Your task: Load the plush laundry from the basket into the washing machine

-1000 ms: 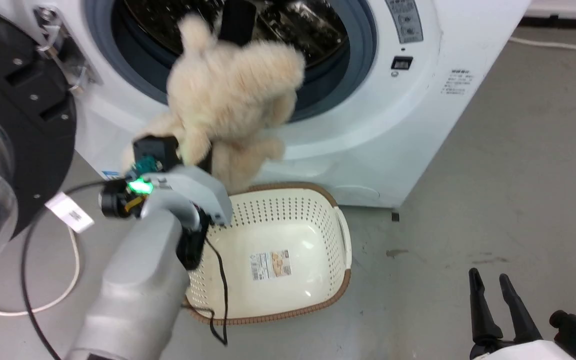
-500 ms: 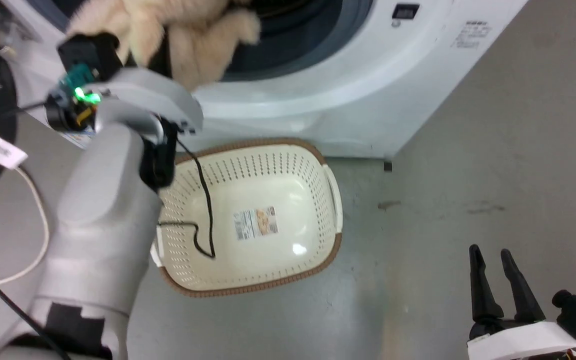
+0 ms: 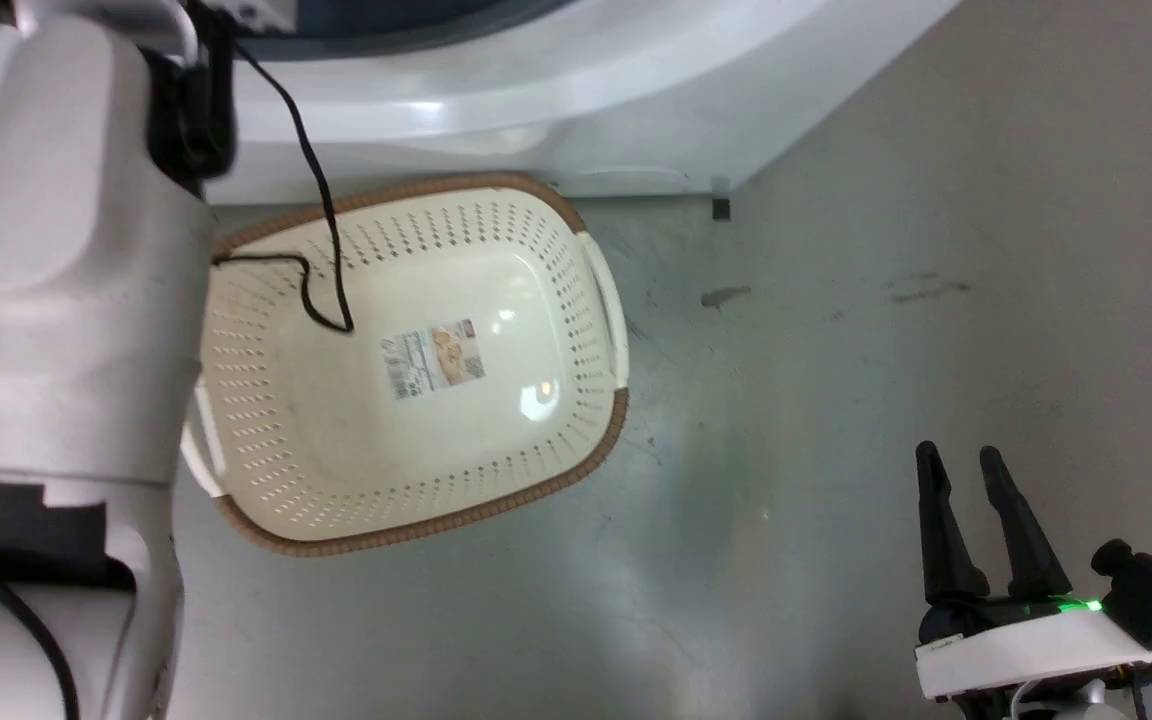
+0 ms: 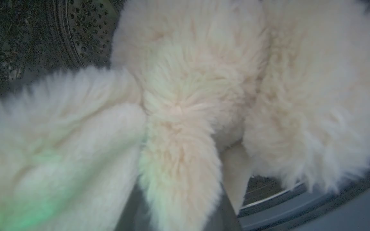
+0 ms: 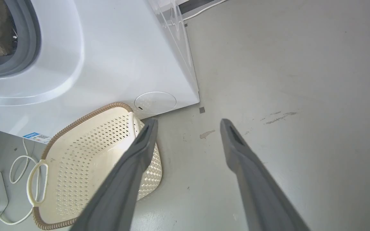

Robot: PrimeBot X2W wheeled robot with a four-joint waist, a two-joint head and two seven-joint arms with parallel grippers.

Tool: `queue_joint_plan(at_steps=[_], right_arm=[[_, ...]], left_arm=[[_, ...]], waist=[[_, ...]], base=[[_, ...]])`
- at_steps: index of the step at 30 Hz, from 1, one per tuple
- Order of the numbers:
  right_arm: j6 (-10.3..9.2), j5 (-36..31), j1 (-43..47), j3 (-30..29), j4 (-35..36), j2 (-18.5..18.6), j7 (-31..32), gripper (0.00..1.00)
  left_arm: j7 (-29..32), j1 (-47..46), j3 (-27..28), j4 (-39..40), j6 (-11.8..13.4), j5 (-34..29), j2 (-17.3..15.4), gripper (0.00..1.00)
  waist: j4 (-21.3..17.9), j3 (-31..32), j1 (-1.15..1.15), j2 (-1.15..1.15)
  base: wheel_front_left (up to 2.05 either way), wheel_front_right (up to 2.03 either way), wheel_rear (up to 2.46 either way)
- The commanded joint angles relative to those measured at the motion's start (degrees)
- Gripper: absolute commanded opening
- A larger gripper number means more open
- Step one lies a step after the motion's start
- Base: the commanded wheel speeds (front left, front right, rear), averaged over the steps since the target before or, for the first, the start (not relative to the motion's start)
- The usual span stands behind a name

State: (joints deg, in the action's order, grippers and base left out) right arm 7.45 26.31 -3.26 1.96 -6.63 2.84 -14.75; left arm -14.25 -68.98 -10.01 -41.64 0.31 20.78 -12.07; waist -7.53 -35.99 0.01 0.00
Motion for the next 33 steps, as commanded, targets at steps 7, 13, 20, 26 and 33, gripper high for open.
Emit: queue_joint_plan(at_steps=[7, 13, 20, 26, 33], right_arm=[[0.03, 1.14, -0.33, 1.54, 1.62, 0.04, -0.25, 1.0], [0.03, 2.09, 0.05, 2.37, 2.39, 0.04, -0.25, 1.0], [0.03, 3.86, 0.69, 3.41, 3.44, 0.04, -0.25, 1.0], [0.03, 5.2, 1.58, 5.11, 3.77, 0.04, -0.25, 1.0], [0.03, 6.13, 2.16, 5.86, 4.51, 0.04, -0.25, 1.0]], left_arm=[[-0.74, -7.23, 1.01, -0.93, -0.52, -1.65, -2.16, 0.0], [-0.68, -11.08, 0.16, -1.94, -0.62, -3.1, -3.79, 0.0], [0.69, -15.9, -0.74, -3.55, -0.61, -4.38, -6.32, 0.0], [2.13, -19.02, -0.31, -4.17, -0.44, -4.17, -8.51, 0.0], [4.35, -21.18, -1.15, -4.69, -0.53, -4.72, -10.35, 0.0]], waist=[[-4.53, -4.86, -0.01, 0.0], [-6.83, -6.75, -0.01, 0.0], [-9.7, -9.36, -0.01, 0.0], [-11.66, -11.32, -0.01, 0.0], [-13.33, -13.17, -0.01, 0.0]], base=[[0.0, 0.0, 0.0], [0.0, 0.0, 0.0], [0.0, 0.0, 0.0], [0.0, 0.0, 0.0], [0.0, 0.0, 0.0]])
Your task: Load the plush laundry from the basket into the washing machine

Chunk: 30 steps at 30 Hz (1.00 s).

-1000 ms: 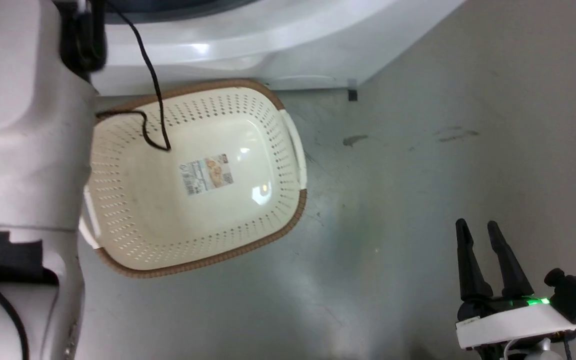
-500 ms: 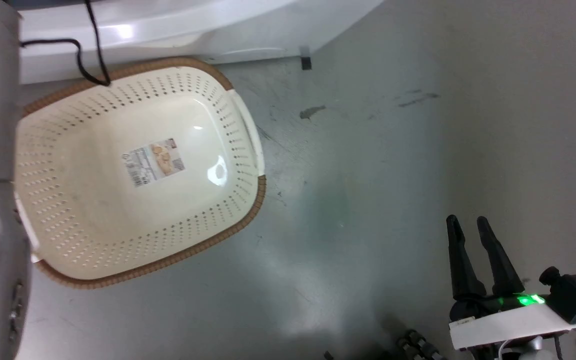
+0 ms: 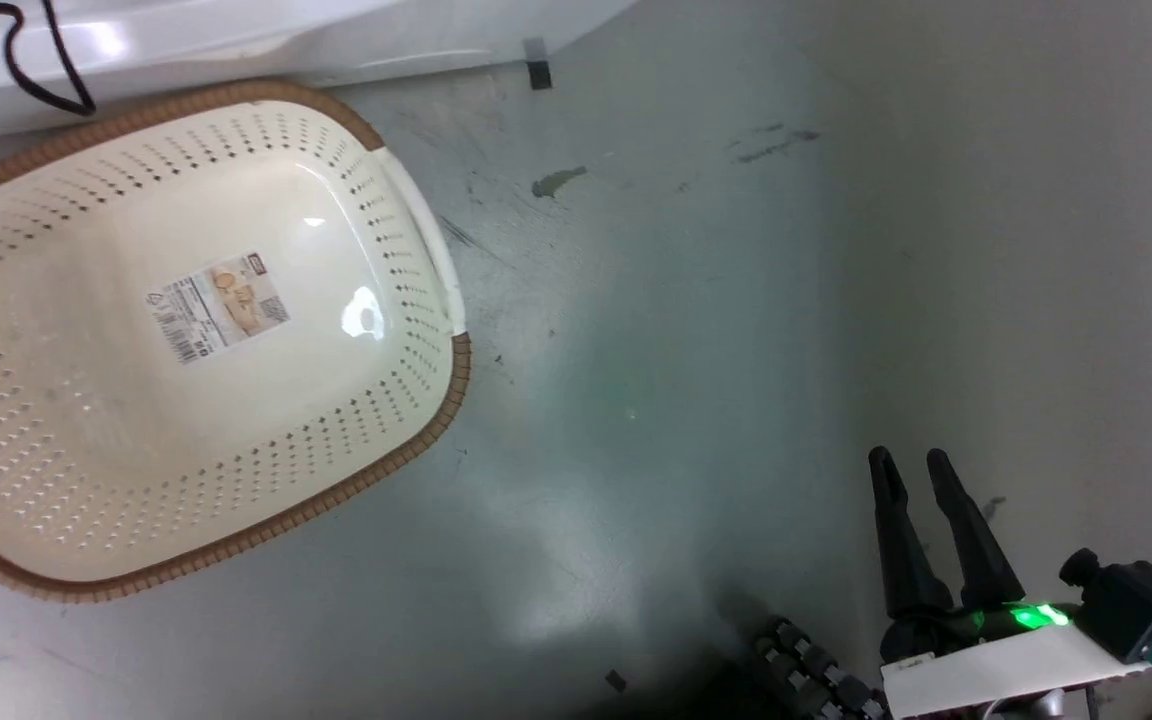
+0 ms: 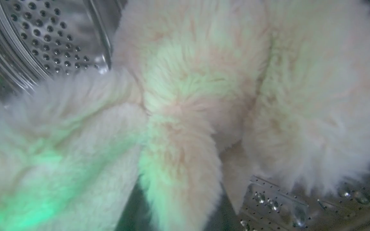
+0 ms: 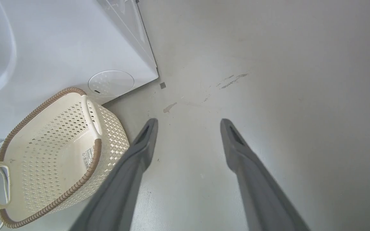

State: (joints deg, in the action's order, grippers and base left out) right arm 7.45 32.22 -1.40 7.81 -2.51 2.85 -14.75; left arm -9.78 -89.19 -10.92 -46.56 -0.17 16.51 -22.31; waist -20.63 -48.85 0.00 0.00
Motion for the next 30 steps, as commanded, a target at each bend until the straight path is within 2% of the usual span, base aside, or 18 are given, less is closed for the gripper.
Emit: queue_joint_plan(at_steps=[1, 6, 7, 8, 9, 13, 14, 23, 30], right_arm=[[0.03, 0.56, 0.49, 0.22, 0.7, 0.03, -0.25, 1.0], [0.03, 0.85, 1.09, 0.21, 0.97, 0.03, -0.25, 1.0], [0.03, 0.87, 1.04, 0.29, 0.95, 0.03, -0.25, 1.0], [0.03, 0.89, 0.93, 0.34, 0.92, 0.03, -0.25, 1.0], [0.03, 0.92, 0.79, 0.32, 0.91, 0.03, -0.25, 1.0], [0.03, 0.93, 0.38, 0.1, 1.07, 0.03, -0.25, 1.0], [0.03, 0.39, -0.48, -0.54, 0.92, 0.03, -0.25, 1.0], [0.03, -1.39, -2.52, -2.73, 0.37, 0.03, -0.25, 1.0], [0.03, -3.07, -3.6, -4.41, -0.86, 0.03, -0.25, 1.0]], left_arm=[[1.01, -1.56, -0.48, -0.23, -0.17, -0.43, -0.78, 0.0], [3.16, -2.04, -0.92, -1.38, -0.5, 0.05, -0.85, 0.02], [3.95, -1.93, -0.88, -1.85, -0.57, 0.36, -0.79, 0.23], [4.54, -1.82, -0.78, -2.22, -0.61, 0.7, -0.73, 0.86], [5.12, -1.65, -0.83, -2.61, -0.66, 0.89, -0.72, 1.0], [6.25, -1.17, -0.86, -3.58, -1.0, 1.74, -0.43, 1.0], [5.36, -0.76, -0.99, -3.4, -1.28, 2.49, 0.3, 1.0], [0.67, 1.34, -2.29, -2.6, -1.06, 2.88, 3.56, 1.0], [-3.05, 5.21, -3.1, -3.29, -0.78, 3.21, 5.93, 1.0]], waist=[[-0.88, -0.88, 0.0, 0.0], [-0.98, -1.46, 0.0, 0.0], [-1.0, -1.59, 0.0, 0.0], [-0.98, -1.7, 0.0, 0.0], [-0.92, -1.76, 0.0, 0.0], [-0.34, -1.8, 0.0, 0.0], [1.08, -1.37, 0.0, 0.0], [5.35, 0.98, 0.0, 0.0], [8.32, 5.34, 0.0, 0.0]], base=[[0.0, 0.0, 0.0], [0.0, 0.0, 0.0], [0.0, 0.0, 0.0], [0.0, 0.0, 0.0], [0.0, 0.0, 0.0], [0.0, 0.0, 0.0], [0.0, 0.0, 0.0], [0.0, 0.0, 0.0], [0.0, 0.0, 0.0]])
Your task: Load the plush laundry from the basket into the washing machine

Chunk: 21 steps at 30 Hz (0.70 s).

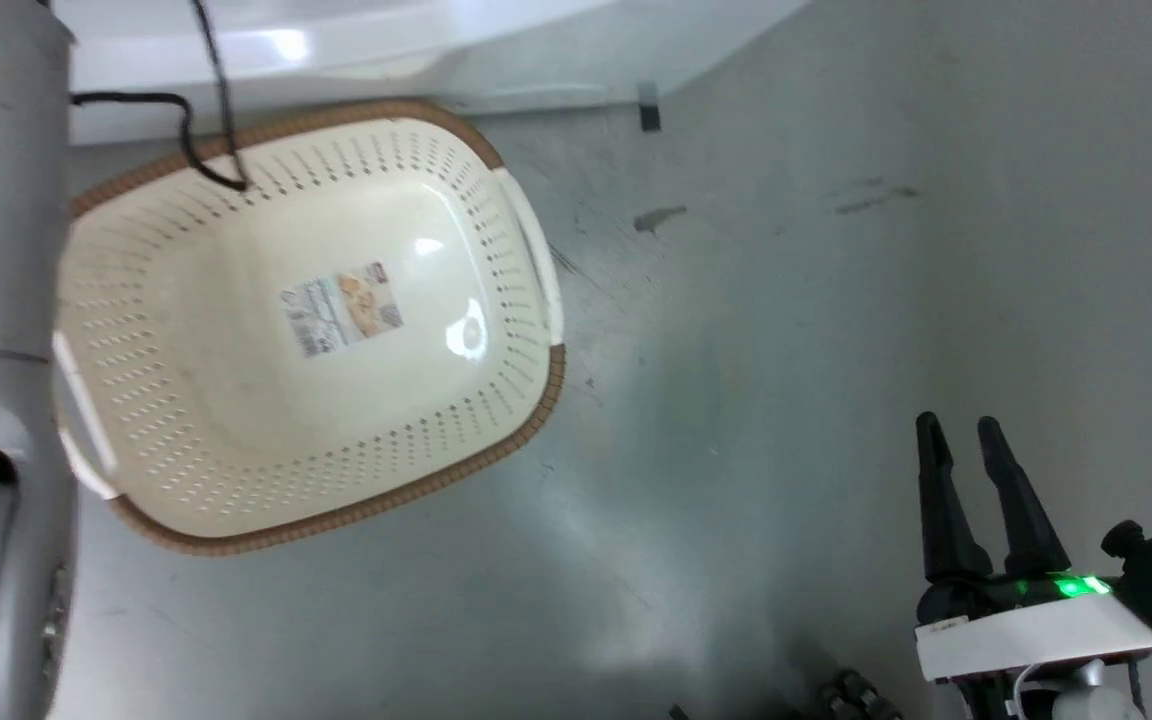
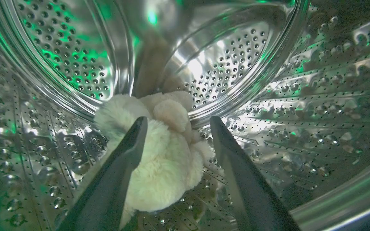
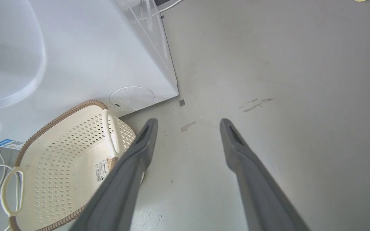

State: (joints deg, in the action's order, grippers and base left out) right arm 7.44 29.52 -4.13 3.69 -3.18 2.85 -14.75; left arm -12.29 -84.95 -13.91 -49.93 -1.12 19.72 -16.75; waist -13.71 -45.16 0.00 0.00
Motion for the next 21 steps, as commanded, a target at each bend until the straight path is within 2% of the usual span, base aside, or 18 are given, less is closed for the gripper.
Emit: queue_joint_plan(at_steps=[1, 11, 21], right_arm=[[0.05, -0.57, -0.93, -0.54, -0.43, 0.03, -0.25, 1.0], [0.05, -2.79, -1.06, -1.26, -2.85, 0.03, -0.25, 1.0], [0.05, -6.08, 0.24, -2.52, -4.84, 0.03, -0.25, 1.0]], left_arm=[[-0.98, 1.68, -0.06, 0.09, 0.08, 0.27, 0.92, 1.0], [-2.65, 11.11, 1.27, 1.44, 1.16, 1.64, 4.16, 1.0], [-2.7, 26.99, 4.56, 10.25, 1.95, 0.83, 6.88, 1.0]], waist=[[1.92, 2.52, 0.0, 0.0], [5.01, 11.5, 0.0, 0.0], [7.61, 21.94, 0.0, 0.0]], base=[[0.0, 0.0, 0.0], [0.0, 0.0, 0.0], [0.0, 0.0, 0.0]])
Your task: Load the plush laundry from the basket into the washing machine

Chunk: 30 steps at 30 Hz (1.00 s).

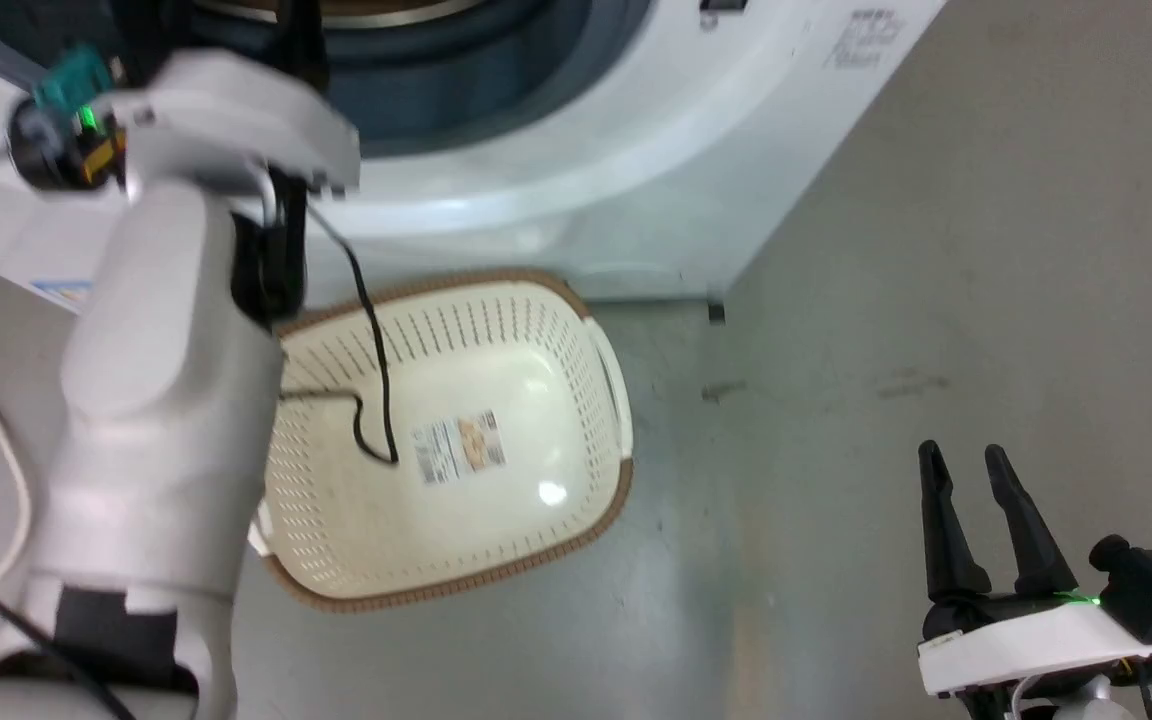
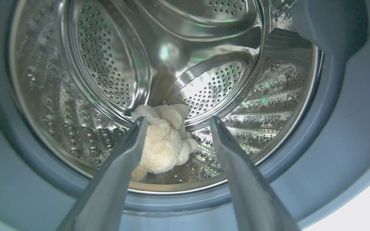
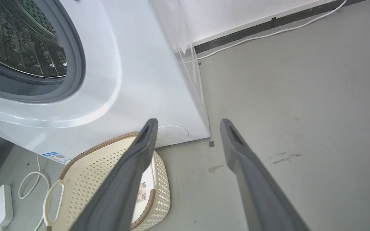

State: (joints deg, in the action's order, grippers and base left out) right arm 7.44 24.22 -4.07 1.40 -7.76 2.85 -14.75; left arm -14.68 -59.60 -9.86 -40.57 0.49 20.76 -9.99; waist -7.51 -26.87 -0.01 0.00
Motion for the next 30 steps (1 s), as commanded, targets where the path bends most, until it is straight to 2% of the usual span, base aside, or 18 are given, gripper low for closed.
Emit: queue_joint_plan(at_steps=[1, 8, 20, 30], right_arm=[[0.05, -0.86, 0.39, -0.39, -0.37, 0.03, -0.25, 1.0], [0.05, -2.87, 2.87, -0.96, -1.67, 0.03, -0.25, 1.0], [0.05, -10.49, 8.0, -1.16, -1.68, 0.03, 0.61, 1.0], [0.05, -11.04, 10.99, -1.56, 1.0, 0.03, 2.79, 1.0]], left_arm=[[-0.3, 3.03, 0.76, 1.57, 0.34, -0.36, 0.29, 1.0], [-0.31, 12.45, 2.38, 5.16, 0.32, -0.87, 1.63, 1.0], [-0.31, 27.14, 3.6, 8.75, 0.7, -1.54, 2.65, 1.0], [-0.31, 35.14, 3.98, 13.16, 1.41, -2.06, 1.76, 1.0]], waist=[[1.61, 4.6, 0.01, 0.0], [2.87, 12.0, 0.01, 0.0], [5.2, 24.38, 0.01, 0.0], [5.44, 28.38, 0.01, 0.0]], base=[[0.0, 0.0, 0.0], [0.0, 0.0, 0.0], [0.0, 0.0, 0.0], [0.0, 0.0, 0.0]])
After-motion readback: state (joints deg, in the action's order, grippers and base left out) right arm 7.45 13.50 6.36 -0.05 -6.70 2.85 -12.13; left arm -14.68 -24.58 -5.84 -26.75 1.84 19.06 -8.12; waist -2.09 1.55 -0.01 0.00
